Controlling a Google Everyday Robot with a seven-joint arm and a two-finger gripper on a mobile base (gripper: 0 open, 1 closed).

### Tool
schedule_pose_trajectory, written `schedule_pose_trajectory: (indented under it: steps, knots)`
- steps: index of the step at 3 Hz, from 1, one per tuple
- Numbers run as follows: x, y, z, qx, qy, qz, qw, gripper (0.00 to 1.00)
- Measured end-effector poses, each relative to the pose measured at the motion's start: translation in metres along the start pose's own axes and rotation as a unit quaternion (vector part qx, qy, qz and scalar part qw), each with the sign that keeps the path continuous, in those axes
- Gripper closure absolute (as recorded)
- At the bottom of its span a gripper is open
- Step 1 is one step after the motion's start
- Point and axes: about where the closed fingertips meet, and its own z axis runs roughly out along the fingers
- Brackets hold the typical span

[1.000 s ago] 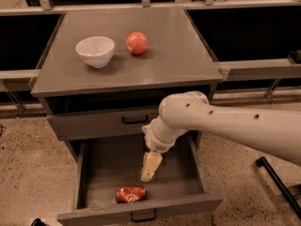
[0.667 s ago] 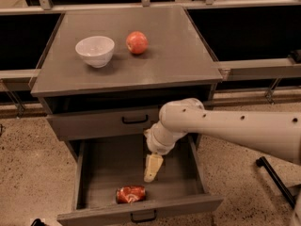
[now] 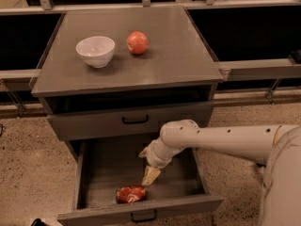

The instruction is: Pick coke can from middle drawer and place on counter

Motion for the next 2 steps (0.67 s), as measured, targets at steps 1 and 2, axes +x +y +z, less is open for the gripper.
schedule_pose_trajectory:
  steps: [1, 2]
  knots:
    - [0.003, 0.009, 0.036, -0.012, -0.015, -0.024, 0.9995, 0.33]
    - [0.003, 0.022, 0.056, -0.025, -0.021, -0.042, 0.9986, 0.32]
